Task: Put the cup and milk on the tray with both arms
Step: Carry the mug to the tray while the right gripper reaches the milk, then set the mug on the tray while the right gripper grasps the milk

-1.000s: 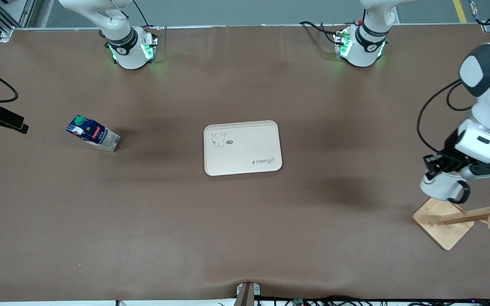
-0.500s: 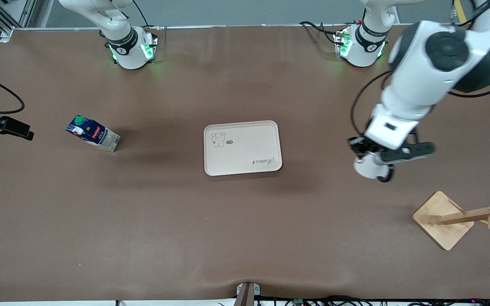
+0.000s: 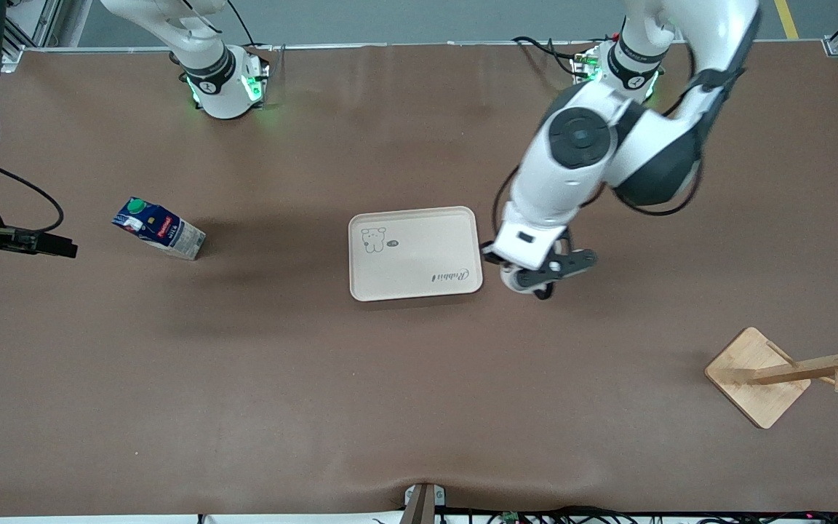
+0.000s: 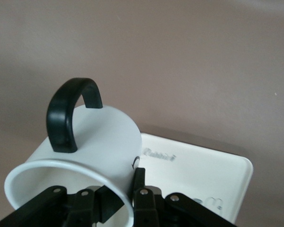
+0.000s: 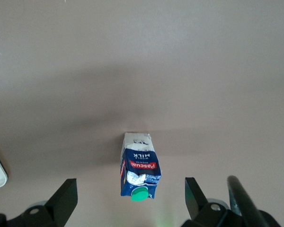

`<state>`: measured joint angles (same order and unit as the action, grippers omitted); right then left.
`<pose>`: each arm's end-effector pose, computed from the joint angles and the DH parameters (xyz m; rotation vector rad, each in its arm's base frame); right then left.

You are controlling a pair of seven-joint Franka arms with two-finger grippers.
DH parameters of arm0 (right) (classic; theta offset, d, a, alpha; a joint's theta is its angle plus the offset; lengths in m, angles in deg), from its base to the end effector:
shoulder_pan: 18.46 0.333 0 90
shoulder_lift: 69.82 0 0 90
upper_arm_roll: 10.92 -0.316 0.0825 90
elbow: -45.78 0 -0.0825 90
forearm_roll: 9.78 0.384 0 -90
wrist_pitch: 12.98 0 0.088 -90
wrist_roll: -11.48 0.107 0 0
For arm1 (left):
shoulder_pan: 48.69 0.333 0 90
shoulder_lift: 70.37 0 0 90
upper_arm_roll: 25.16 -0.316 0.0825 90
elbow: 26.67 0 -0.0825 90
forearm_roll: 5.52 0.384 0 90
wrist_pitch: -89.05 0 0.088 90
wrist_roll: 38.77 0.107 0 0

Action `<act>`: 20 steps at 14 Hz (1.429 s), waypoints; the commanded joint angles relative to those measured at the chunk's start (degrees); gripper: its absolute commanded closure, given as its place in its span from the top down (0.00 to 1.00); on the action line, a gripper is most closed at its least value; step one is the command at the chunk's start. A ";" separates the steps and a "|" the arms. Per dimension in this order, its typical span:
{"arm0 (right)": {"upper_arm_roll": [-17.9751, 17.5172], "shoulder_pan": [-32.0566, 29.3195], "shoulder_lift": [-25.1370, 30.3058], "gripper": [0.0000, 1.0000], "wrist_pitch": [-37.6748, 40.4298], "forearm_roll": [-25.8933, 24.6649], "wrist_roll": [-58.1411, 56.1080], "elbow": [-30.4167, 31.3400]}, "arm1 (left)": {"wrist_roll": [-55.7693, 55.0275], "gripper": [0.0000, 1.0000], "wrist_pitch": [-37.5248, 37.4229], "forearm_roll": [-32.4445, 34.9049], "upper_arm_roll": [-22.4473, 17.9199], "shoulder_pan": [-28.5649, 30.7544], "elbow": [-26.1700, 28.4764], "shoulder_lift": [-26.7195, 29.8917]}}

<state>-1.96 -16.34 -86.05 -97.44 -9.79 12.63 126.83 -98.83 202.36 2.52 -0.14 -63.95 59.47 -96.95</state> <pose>0.6173 -0.0618 0.5245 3.0819 -0.2132 -0.3447 0.5587 -0.4015 0.4239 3.0181 0.5164 -0.0160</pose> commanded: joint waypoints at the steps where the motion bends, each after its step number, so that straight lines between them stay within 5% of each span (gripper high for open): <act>1: -0.35 -2.12 -0.46 1.00 0.96 0.71 -0.27 1.31 | -3.39 0.00 -1.95 0.58 -0.50 -4.42 -5.19 -6.27; 7: -0.35 -3.53 -3.10 1.00 4.66 0.71 0.08 3.75 | -6.75 0.00 -1.95 1.28 -0.49 -9.35 -7.57 -12.87; 13: -0.52 -3.79 4.53 1.00 -11.16 1.24 -0.10 24.66 | -6.12 0.00 -1.95 0.14 -0.41 -12.25 -7.39 -18.67; 19: -0.61 -3.09 7.62 1.00 -11.52 3.70 0.17 32.41 | -5.51 0.00 -1.24 0.14 -0.50 -12.17 -6.25 -21.93; 20: -0.61 -3.09 7.88 1.00 -11.69 3.70 0.17 33.12 | -4.98 0.06 -1.24 -0.03 -0.50 -11.99 -6.34 -21.93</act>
<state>-2.37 -19.34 -80.81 -107.61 -6.66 12.59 155.92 -105.08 201.11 2.38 -0.36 -75.96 54.00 -117.61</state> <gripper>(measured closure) 0.000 0.916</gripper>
